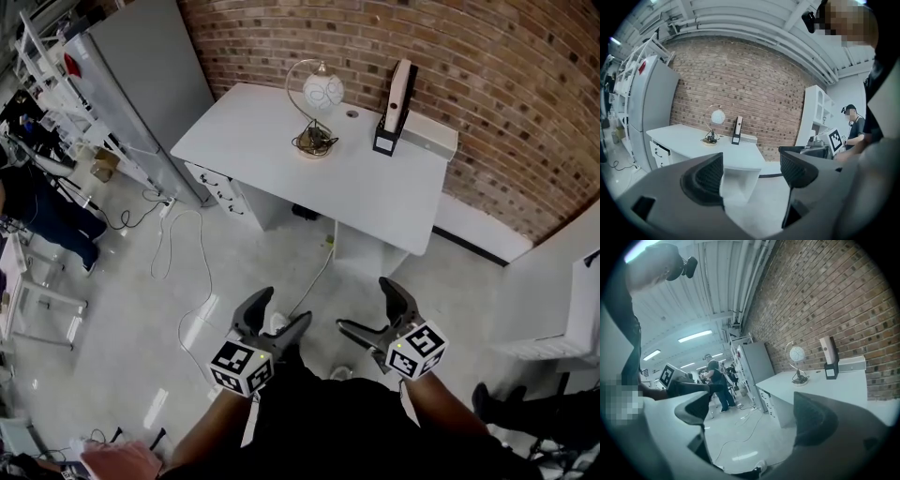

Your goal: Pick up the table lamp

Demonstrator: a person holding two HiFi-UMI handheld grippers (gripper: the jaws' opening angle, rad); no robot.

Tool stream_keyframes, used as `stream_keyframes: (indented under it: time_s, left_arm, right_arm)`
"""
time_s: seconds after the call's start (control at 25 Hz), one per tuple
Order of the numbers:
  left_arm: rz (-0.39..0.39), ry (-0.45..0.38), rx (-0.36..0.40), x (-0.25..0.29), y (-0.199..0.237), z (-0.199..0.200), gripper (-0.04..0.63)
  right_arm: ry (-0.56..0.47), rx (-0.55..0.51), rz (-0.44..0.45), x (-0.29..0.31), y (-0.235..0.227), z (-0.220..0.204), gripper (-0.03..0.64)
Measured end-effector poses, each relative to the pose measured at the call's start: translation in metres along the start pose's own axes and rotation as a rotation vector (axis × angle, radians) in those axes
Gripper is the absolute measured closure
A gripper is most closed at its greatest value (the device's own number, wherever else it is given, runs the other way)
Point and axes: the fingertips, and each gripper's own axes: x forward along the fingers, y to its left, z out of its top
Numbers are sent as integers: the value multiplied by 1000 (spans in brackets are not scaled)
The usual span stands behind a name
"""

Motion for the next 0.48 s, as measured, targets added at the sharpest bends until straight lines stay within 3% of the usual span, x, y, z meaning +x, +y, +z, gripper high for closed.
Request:
stream_keyframes:
  time_s: [0.2, 0.48]
  left_arm:
    - [-29, 5, 4, 22, 35, 4, 218]
    - [-90, -47, 42, 61, 108, 64, 218]
  right_arm:
    - [16, -4, -8, 38, -11, 3, 49]
    - [17, -46, -49, 108, -32, 44, 56]
